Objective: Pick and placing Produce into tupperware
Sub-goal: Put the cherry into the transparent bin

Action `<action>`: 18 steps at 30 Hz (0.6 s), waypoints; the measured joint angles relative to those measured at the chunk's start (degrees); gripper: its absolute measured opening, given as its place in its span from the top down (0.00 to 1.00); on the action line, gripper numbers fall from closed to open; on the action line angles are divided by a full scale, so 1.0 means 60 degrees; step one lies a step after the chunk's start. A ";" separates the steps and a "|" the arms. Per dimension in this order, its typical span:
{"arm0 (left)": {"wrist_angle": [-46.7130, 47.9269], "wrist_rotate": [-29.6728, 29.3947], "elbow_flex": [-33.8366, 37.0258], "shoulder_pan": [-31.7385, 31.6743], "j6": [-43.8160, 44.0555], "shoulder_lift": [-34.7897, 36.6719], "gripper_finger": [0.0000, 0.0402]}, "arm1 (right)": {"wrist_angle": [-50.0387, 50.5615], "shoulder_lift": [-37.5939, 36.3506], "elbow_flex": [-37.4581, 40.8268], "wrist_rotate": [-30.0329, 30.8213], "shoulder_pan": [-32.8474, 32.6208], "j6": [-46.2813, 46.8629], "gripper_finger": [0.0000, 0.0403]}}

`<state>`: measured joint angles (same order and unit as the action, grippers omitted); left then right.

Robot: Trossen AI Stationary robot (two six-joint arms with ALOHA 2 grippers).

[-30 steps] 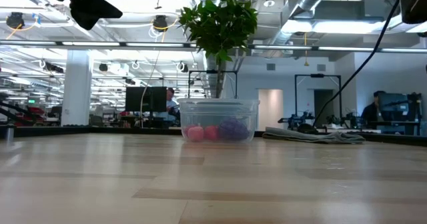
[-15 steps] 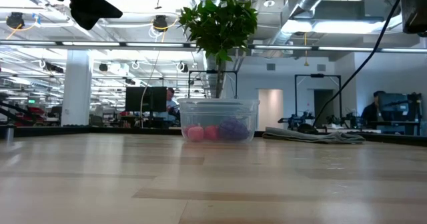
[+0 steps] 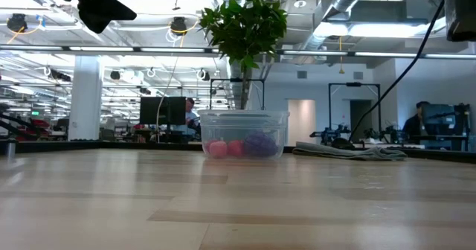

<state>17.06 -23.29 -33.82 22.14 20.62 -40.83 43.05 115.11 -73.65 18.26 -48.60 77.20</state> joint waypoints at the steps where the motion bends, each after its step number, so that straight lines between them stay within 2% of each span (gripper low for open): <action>1: 0.0000 -0.0001 0.0000 0.0002 0.0000 0.0002 0.48 | 0.0000 0.0000 0.0000 0.0046 0.0000 0.0040 0.65; 11: -0.0002 0.0000 0.0000 0.0000 0.0007 0.0000 0.48 | 0.0006 0.0000 0.0011 0.0607 0.0062 0.0588 0.61; 18: 0.0000 0.0000 0.0000 0.0000 0.0004 0.0002 0.48 | -0.0022 -0.0007 -0.0004 0.0890 0.0208 0.0592 0.65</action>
<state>17.06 -23.29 -33.82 22.14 20.64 -40.82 42.92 115.07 -73.67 23.60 -47.35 80.75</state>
